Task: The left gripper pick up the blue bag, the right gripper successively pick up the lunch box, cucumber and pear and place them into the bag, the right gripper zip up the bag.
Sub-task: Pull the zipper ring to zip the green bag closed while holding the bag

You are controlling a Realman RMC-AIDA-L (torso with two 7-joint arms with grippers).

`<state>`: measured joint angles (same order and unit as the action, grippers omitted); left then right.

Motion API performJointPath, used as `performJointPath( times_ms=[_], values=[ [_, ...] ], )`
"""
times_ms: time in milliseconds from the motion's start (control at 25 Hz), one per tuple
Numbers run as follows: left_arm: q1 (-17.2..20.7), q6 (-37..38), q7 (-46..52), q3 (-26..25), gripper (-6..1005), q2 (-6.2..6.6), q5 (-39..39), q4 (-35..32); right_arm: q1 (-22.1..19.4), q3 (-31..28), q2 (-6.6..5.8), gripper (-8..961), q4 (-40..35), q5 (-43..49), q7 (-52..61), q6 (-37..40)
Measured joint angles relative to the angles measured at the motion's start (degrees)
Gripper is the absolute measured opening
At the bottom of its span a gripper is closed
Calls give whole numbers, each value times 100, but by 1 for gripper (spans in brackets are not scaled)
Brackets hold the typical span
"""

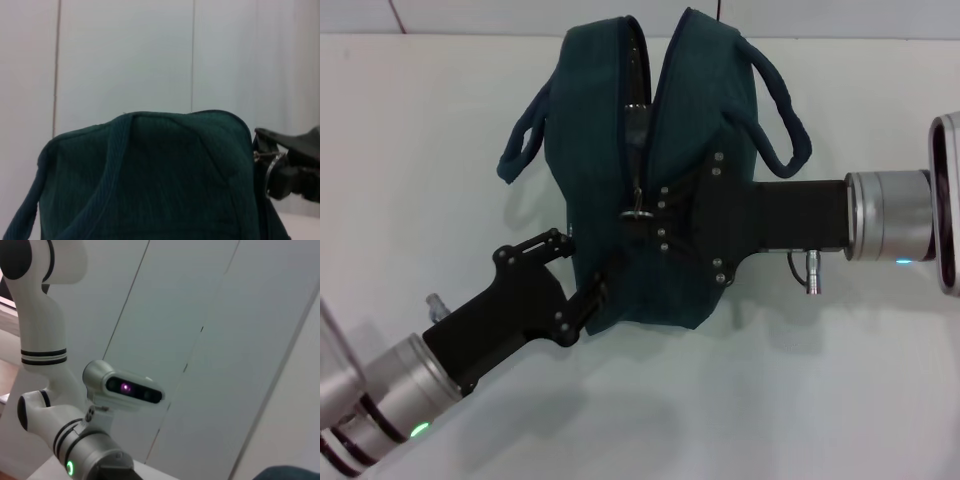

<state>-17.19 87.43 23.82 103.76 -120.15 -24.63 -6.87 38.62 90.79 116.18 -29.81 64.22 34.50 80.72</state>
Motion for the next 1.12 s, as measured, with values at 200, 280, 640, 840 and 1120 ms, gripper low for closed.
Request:
performJointPath(
  times_ms=[200,280,640,840,1120],
  values=[
    [-219,-402,-117,-26,392,2,10,-1,-121,0,0,31,41,-331,-197,-58],
    [-274,-623,-169,-35,326,-5,35,-56,-176,0,0,32,64,-487,-301,-79],
    [-591,-1194,-202,4,173,-16,20,-91,-330,-1,0,34,76,-962,-423,-84],
    [-619,-1248,-211,3,127,-16,17,-104,-430,-1,0,35,96,-1291,-538,-84],
    [-625,-1249,-211,9,99,-8,0,-102,-476,1,0,35,125,-1457,-549,-94]
  ],
)
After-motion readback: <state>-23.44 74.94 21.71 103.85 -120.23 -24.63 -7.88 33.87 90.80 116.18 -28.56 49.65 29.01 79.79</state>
